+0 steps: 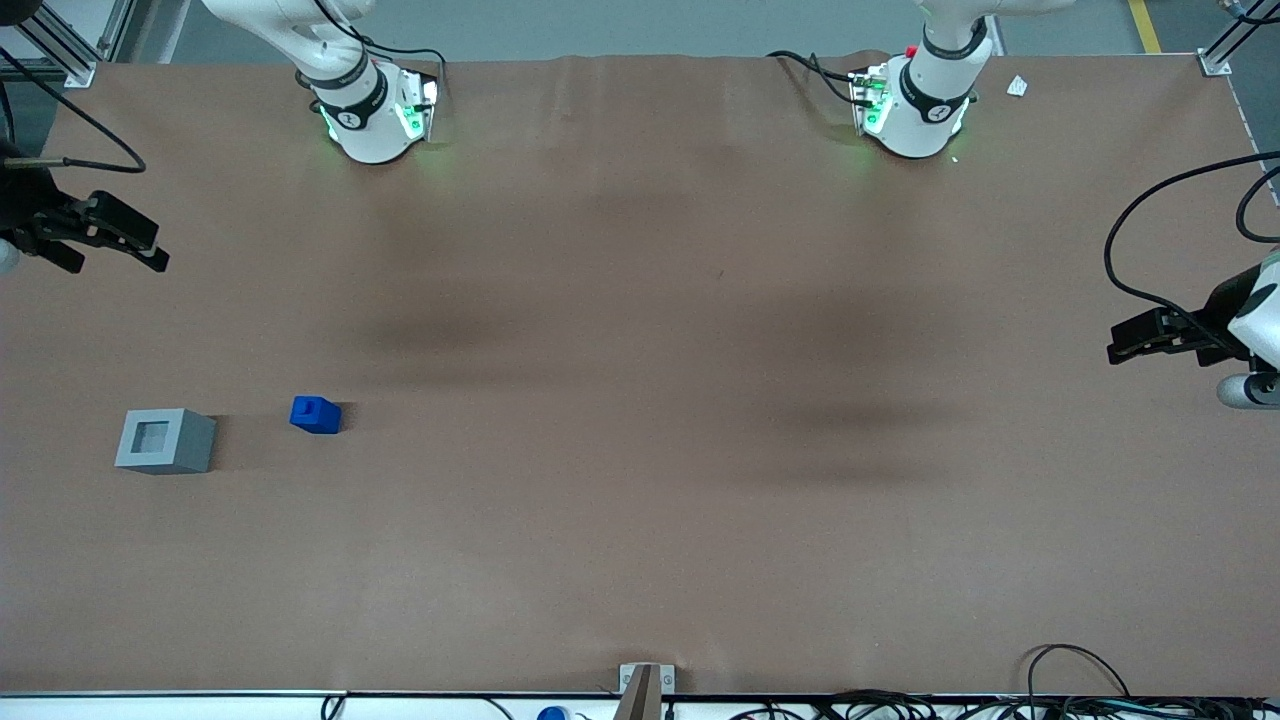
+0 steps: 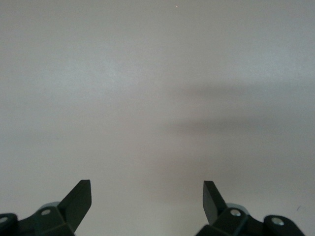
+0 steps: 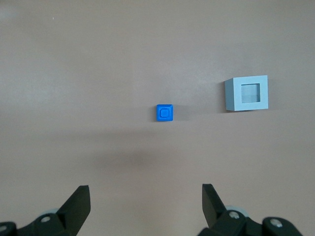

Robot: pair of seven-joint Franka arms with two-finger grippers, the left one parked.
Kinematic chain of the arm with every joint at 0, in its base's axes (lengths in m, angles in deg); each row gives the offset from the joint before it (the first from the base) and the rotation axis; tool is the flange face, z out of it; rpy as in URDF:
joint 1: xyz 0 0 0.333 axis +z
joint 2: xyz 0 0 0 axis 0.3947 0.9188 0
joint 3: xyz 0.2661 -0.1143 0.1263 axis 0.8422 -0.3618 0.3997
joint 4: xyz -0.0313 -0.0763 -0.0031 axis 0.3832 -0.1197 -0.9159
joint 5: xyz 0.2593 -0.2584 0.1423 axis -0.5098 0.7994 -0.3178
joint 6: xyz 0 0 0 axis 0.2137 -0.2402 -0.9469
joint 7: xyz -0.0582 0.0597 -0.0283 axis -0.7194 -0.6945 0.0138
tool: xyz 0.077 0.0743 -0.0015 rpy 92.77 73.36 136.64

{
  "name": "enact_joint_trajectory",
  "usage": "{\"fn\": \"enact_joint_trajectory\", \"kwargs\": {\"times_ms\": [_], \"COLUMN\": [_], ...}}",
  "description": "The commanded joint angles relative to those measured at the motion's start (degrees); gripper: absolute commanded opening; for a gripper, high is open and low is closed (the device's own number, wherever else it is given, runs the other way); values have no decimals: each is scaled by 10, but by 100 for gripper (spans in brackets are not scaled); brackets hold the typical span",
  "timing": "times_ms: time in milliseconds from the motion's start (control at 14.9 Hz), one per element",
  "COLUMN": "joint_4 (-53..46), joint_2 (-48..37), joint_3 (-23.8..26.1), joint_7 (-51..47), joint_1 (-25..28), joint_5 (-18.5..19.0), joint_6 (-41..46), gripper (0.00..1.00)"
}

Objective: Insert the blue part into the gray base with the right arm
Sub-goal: 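Move the open right gripper down toward the blue block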

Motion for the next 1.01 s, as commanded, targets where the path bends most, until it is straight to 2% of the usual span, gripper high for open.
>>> {"fn": "enact_joint_trajectory", "kwargs": {"times_ms": [0,335,469,938], "joint_4": [-26,-20,-5,15], "joint_2": [22,51,73,208], "joint_3": [2,1,1,2], "joint_7": [1,0,2,8], "joint_1": [-8,-14,-15,-15], "joint_5": [0,-1,-1,-1], "joint_6": [0,-19,-52,-153], "gripper": [100,100,100,100]}}
